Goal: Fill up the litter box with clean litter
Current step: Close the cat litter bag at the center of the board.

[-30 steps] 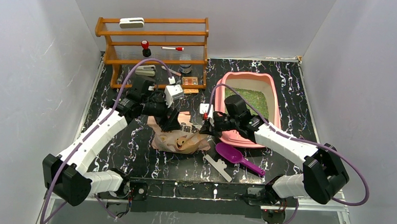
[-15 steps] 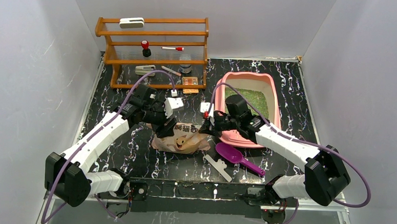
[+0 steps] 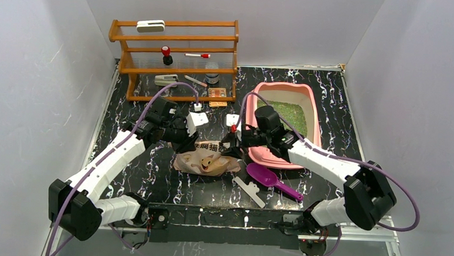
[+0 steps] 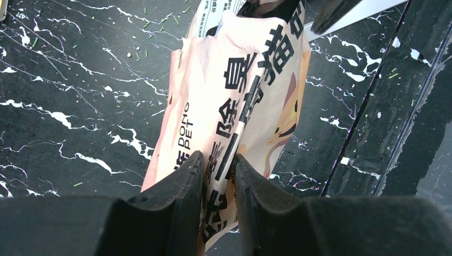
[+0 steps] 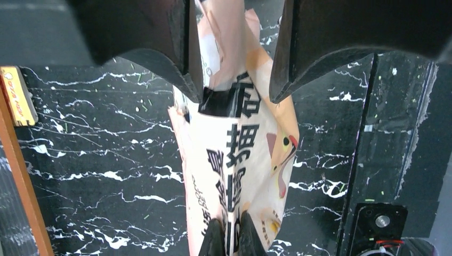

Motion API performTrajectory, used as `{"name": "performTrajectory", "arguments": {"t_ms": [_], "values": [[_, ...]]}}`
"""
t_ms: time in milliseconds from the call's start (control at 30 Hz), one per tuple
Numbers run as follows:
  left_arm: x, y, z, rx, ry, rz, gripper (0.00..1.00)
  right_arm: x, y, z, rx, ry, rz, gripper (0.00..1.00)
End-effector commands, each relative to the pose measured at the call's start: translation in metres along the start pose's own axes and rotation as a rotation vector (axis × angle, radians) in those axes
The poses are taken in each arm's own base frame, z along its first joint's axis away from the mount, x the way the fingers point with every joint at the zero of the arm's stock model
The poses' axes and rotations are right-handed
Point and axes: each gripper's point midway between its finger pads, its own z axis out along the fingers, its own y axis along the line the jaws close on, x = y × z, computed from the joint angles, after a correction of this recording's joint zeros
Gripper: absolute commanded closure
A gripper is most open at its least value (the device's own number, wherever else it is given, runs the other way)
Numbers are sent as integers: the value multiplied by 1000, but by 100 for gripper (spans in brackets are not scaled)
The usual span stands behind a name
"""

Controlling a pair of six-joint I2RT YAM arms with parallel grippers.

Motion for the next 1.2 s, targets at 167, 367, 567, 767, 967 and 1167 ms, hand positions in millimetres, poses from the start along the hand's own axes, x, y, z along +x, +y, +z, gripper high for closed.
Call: {"name": "performTrajectory", "arguments": {"t_ms": [167,367,567,767,967,1167], "values": [[11,-18,-5,53,24,-6,91,-27,-13,30,-37,-85,-39,43],[18,-18,-10,37,42,33,100,-14,-6,25,-38,-43,-54,91],[26,-18,-15,39,90,70,100,-12,-9,14,10,-24,-63,94],[19,-15,-20,30,81,90,100,-29,-5,15,-40,-81,2,46],[-4,-14,-17,37,-5,94,100,-61,-10,40,-51,-210,83,32],[-5,-12,-20,9,-13,94,100,-42,-12,63,-12,-159,103,43]]}}
